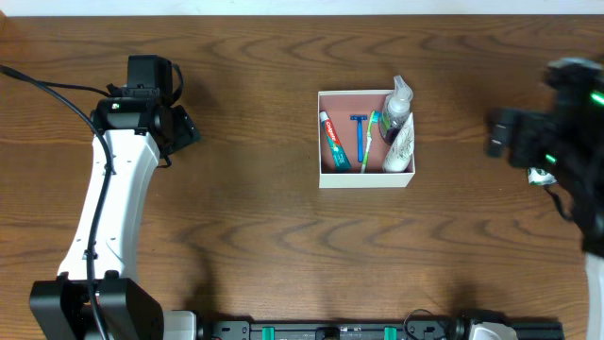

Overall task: Pack container
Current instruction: 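Move the right gripper out to the green Dettol soap bar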

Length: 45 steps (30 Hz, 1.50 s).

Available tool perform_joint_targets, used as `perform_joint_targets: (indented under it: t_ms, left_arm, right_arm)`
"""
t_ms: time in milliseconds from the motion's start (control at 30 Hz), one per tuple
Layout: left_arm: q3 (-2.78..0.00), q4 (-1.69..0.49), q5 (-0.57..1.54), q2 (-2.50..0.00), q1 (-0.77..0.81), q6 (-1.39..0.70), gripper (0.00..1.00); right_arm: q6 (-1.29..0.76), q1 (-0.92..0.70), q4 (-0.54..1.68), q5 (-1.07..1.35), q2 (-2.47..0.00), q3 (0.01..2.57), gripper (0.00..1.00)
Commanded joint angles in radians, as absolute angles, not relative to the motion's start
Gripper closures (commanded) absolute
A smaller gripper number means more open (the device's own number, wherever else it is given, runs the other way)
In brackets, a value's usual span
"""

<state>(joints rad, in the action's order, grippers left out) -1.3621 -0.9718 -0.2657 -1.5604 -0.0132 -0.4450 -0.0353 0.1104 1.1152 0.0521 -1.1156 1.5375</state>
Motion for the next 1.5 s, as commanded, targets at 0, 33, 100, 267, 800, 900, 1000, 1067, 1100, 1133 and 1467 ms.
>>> perform_joint_targets:
  t_ms: [0,33,100,267,800,900,1000,1067,1100,1133,1467]
  left_arm:
    - [-1.356,-0.976,-0.278,-1.565,-0.017,-0.447,0.02]
    - [-1.356,-0.976,-0.278,-1.565,-0.017,-0.447,0.02]
    - [-1.356,-0.975,-0.278,-1.565,-0.017,-0.447,0.02]
    - [-1.356,-0.975,-0.278,-1.565,-0.017,-0.447,0.01]
    - [-1.356,-0.976,-0.278,-1.565,-0.017,-0.447,0.02]
    - [-1.356,-0.976,-0.278,-1.565,-0.017,-0.447,0.02]
    - [-1.356,-0.975,-0.278,-1.565,-0.017,-0.447,0.02]
    - [-1.356,-0.976,-0.278,-1.565,-0.017,-0.447,0.02]
    - [-1.356,-0.975,-0.278,-1.565,-0.017,-0.447,0.02]
    - [-1.356,-0.976,-0.278,-1.565,-0.017,-0.447,0.02]
    - [-1.356,-0.976,-0.278,-1.565,-0.017,-0.447,0.02]
  right_arm:
    - [-0.042,0.202,1.140,0.036,-1.075,1.552,0.01]
    - [-0.044,0.226,1.150,0.032,-1.071,1.552,0.01]
    - [-0.052,0.270,1.167,0.030,-1.071,1.552,0.01]
    - [-0.138,0.342,1.187,0.030,-1.113,1.549,0.01]
    - [-0.433,0.360,1.231,0.082,-1.332,1.549,0.01]
    - [-0.433,0.360,1.235,0.115,-1.361,1.549,0.01]
    - [-0.444,0.361,1.240,0.104,-1.391,1.549,0.01]
    - [-0.552,0.364,1.247,0.065,-1.408,1.547,0.01]
    - [-0.624,0.365,1.250,0.031,-1.416,1.546,0.01]
    - [-0.685,0.368,1.250,0.001,-1.422,1.544,0.01]
    - [-1.147,0.434,1.266,-0.150,-1.517,1.526,0.01]
